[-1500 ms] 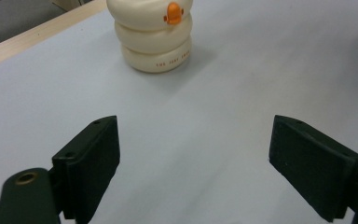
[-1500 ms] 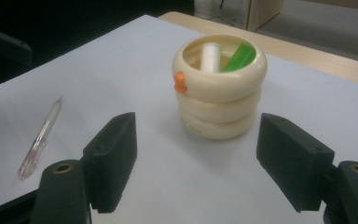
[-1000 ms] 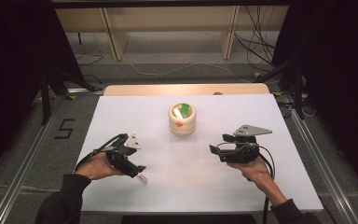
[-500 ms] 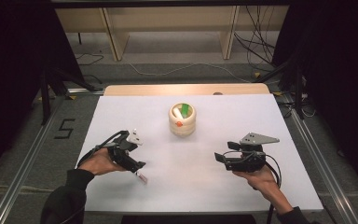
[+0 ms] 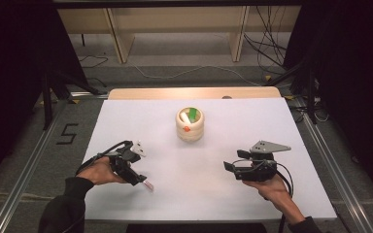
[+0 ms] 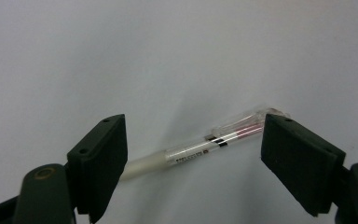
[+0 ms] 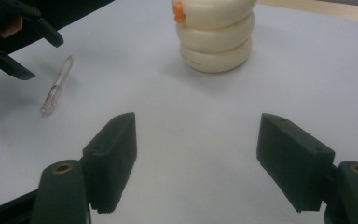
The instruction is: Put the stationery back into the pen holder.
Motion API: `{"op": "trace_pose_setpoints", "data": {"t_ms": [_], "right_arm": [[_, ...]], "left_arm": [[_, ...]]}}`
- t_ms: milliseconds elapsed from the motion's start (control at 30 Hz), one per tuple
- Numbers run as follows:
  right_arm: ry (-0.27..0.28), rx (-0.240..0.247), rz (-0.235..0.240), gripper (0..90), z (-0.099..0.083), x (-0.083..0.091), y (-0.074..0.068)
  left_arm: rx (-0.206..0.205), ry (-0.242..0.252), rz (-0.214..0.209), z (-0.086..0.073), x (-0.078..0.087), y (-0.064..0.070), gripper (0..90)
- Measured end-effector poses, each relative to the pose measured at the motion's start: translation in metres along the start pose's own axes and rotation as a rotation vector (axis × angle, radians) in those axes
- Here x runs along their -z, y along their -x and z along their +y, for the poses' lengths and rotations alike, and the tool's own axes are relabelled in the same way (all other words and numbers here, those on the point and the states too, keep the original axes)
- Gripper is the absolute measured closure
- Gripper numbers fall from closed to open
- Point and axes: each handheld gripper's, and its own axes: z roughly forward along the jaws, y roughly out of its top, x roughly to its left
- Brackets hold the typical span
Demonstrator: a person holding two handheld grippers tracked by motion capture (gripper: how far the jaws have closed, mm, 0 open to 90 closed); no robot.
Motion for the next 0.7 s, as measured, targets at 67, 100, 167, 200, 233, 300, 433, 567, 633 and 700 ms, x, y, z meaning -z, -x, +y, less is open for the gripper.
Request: {"op": "trace_pose_setpoints", "data": {"t_ms": [67, 100, 167, 200, 233, 300, 433, 567, 633, 700], "right_arm": [[-0.001, -0.002, 0.002, 29.5, 0.000, 0.000, 0.000], [0.000, 0.001, 0.003, 29.5, -0.001, 0.000, 0.000], [0.000, 0.000, 0.004, 29.4, -0.002, 0.000, -0.001], [-0.001, -0.002, 0.006, 29.2, -0.002, 0.000, -0.001], [-0.003, -0.003, 0.008, 29.1, -0.002, 0.000, -0.002], [-0.001, 0.001, 0.013, 29.0, -0.003, 0.000, -0.003], [-0.004, 0.005, 0.019, 28.8, -0.003, 0.000, -0.005], [0.003, 0.003, 0.023, 28.2, -0.004, 0.002, -0.006], [0.008, 0.001, 0.028, 27.8, -0.004, 0.003, -0.006], [0.010, 0.000, 0.029, 27.6, -0.005, 0.004, -0.007]], "left_arm": [[-0.017, -0.015, -0.012, 0.000, 0.000, 0.001, 22.7], [-0.020, -0.020, -0.013, 0.001, -0.001, 0.002, 22.7], [-0.038, -0.043, -0.024, 0.001, -0.003, 0.003, 22.7], [-0.044, -0.050, -0.023, 0.001, -0.006, 0.005, 22.7], [-0.055, -0.064, -0.020, 0.001, -0.007, 0.005, 22.7], [-0.069, -0.085, -0.024, 0.001, -0.009, 0.005, 22.7], [-0.083, -0.106, -0.016, 0.001, -0.015, 0.008, 22.7], [-0.119, -0.135, -0.017, 0.002, -0.017, 0.008, 22.7], [-0.119, -0.136, -0.014, 0.002, -0.020, 0.009, 22.7], [-0.123, -0.147, -0.019, 0.003, -0.021, 0.008, 22.7]]}}
